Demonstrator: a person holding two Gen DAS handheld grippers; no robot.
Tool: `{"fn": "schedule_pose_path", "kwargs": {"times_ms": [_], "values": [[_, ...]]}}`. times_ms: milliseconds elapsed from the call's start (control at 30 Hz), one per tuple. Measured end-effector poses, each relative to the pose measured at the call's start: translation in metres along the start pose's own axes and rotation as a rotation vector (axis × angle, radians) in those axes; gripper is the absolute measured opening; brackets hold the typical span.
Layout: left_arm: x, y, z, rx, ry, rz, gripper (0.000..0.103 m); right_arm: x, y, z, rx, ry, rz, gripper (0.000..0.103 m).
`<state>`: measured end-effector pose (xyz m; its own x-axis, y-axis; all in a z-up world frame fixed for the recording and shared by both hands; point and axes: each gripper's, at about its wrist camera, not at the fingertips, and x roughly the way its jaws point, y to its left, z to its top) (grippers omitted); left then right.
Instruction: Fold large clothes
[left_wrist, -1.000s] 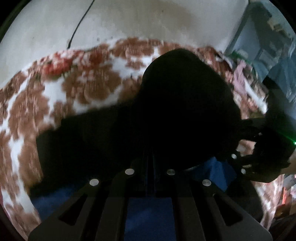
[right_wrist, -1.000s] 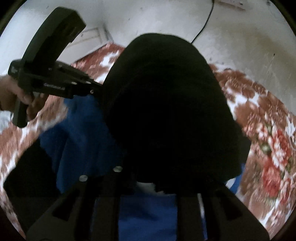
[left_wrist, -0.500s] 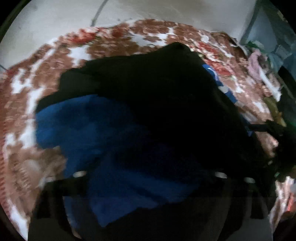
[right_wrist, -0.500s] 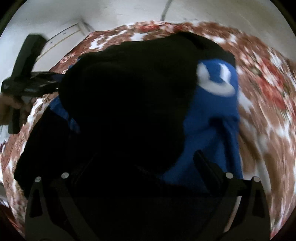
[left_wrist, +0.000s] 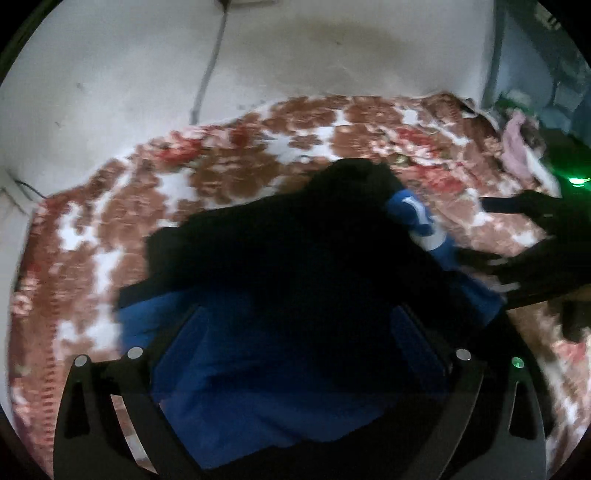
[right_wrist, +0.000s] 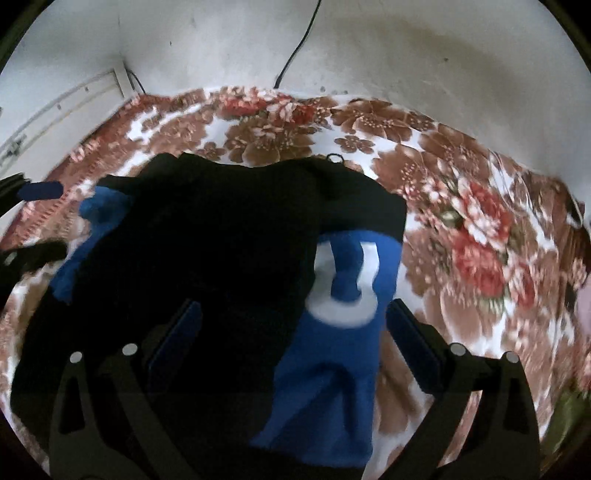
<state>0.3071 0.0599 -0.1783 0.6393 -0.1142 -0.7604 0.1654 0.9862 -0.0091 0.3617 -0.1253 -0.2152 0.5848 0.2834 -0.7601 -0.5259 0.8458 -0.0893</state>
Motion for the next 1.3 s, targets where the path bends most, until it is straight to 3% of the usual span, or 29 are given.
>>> {"fn": "schedule_pose_path", "kwargs": {"times_ms": [100, 233, 367, 467, 733, 867, 1033, 1133, 1300], "values": [[0.034, -0.017, -0.005, 0.063, 0.039, -0.043, 0.098, 0.034, 0.005, 0.006, -0.003, 0.048, -0.017, 0.098], [0.067, -0.033, -0.029, 0.164, 0.075, -0.129, 0.098, 0.067, 0.008, -0.01, 0.012, 0.109, -0.026, 0.098], [0.095, -0.015, -0.061, 0.123, 0.143, -0.122, 0.098, 0.088, 0.007, -0.038, 0.003, 0.146, -0.02, 0.098], [0.102, -0.002, -0.08, 0.099, 0.128, -0.148, 0.098, 0.093, 0.011, -0.056, -0.04, 0.122, -0.015, 0.098], [0.067, -0.005, -0.077, 0.12, 0.116, -0.067, 0.098, 0.065, 0.019, -0.066, -0.114, 0.069, -0.07, 0.098], [0.022, -0.008, -0.054, 0.146, 0.041, -0.028, 0.098, 0.037, 0.018, -0.054, -0.083, 0.032, -0.057, 0.098], [0.011, -0.017, -0.035, 0.15, -0.019, -0.036, 0.098, 0.022, 0.026, -0.039, -0.05, -0.009, -0.034, 0.098], [0.03, -0.023, -0.039, 0.133, 0.015, -0.052, 0.098, 0.031, 0.037, -0.042, -0.045, 0.023, -0.008, 0.098], [0.073, -0.037, -0.07, 0.168, 0.15, 0.005, 0.098, 0.066, 0.046, -0.07, -0.064, 0.131, -0.018, 0.098]]}}
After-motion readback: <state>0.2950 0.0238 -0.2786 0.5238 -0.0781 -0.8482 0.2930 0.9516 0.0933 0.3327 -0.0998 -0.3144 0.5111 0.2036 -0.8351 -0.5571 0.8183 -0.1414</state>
